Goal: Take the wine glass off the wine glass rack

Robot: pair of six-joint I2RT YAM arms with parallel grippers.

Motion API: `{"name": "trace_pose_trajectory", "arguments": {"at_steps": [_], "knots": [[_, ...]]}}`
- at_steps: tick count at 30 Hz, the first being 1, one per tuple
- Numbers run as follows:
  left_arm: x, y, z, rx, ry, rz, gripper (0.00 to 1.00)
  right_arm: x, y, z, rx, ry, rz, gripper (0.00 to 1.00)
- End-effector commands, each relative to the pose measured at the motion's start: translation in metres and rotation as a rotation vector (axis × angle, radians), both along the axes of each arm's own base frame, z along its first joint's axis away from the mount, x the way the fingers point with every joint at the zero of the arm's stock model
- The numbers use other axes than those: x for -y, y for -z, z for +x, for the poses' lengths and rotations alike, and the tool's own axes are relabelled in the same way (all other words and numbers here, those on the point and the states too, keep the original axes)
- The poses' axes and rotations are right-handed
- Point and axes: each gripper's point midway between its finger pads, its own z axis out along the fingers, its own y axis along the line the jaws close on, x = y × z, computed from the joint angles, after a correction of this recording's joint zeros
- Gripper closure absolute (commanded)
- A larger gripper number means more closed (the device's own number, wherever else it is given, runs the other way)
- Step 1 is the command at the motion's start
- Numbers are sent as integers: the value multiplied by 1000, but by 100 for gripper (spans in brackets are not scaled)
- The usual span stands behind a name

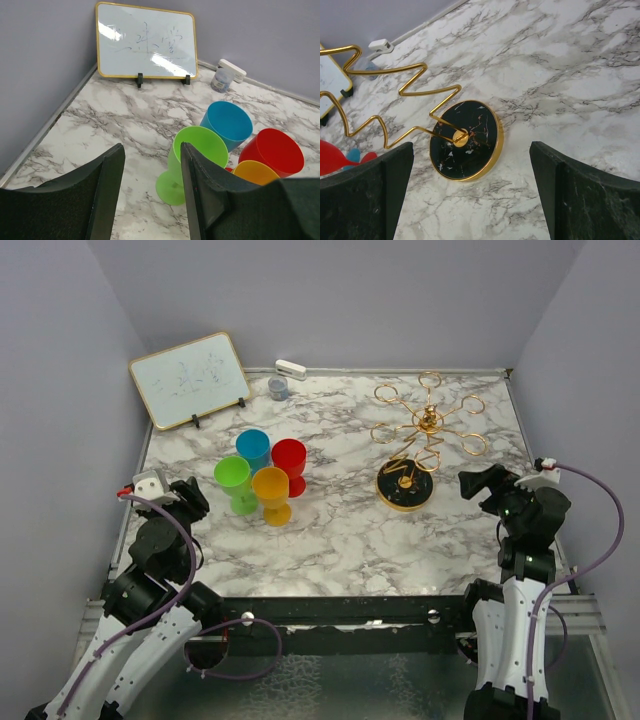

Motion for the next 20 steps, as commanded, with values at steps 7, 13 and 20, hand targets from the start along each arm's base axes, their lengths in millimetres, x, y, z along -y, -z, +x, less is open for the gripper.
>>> {"name": "trace_pose_trajectory", "arguments": {"at_steps": [7,13,20], "knots": [[4,-3,1,14,18,-7,48,9,-6,-2,11,73,18,0],[0,-4,-1,22,6,-15,47,13,-2,-2,-18,102,27,0],[0,-4,-2,21,2,-19,47,17,-12,-4,22,113,-25,1]]}}
